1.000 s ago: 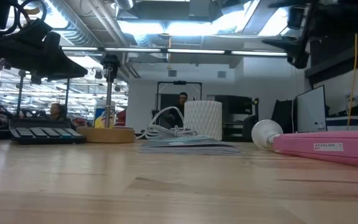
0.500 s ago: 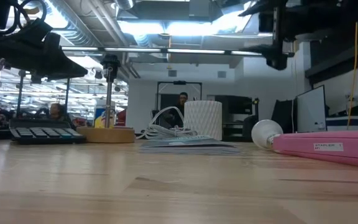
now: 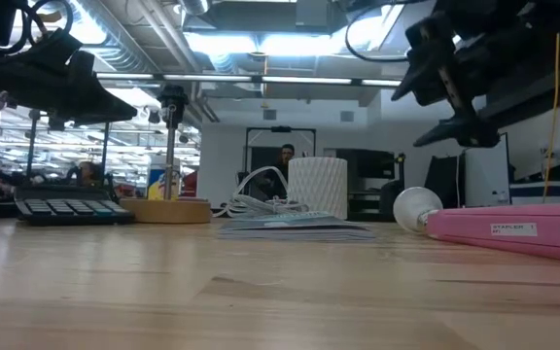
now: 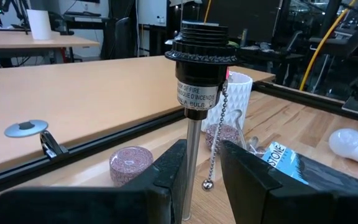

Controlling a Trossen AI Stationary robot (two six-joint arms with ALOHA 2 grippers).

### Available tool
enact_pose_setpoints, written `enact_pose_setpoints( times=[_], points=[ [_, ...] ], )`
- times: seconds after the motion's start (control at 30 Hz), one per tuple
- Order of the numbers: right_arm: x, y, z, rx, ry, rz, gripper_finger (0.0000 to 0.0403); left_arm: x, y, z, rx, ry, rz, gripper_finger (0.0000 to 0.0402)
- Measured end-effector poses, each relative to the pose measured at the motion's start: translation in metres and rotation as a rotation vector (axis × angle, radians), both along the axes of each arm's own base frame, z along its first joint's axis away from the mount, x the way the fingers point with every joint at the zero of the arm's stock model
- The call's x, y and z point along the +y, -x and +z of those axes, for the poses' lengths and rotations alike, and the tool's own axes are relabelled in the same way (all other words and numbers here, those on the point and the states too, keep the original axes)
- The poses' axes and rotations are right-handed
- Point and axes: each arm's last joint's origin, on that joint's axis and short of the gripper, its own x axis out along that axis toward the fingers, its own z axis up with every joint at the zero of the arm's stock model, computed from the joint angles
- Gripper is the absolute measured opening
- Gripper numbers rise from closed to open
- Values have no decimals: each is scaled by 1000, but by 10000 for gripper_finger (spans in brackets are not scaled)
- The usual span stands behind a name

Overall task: Screw lightbulb
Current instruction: Insert the lightbulb into the lamp

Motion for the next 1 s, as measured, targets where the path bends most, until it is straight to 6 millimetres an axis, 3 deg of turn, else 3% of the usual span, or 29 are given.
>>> enact_pose_setpoints(
  times=[0.4, 0.63, 1.0],
  points=[
    [21, 8, -18, 246, -45, -136, 321, 0, 0, 0, -1, 0, 0, 88],
    [33, -5, -40, 347, 8, -263, 321, 0, 0, 0, 0, 0, 0, 88],
    [38, -38, -83, 371, 41, -298, 321, 0, 0, 0, -29, 30, 3, 88]
  ],
)
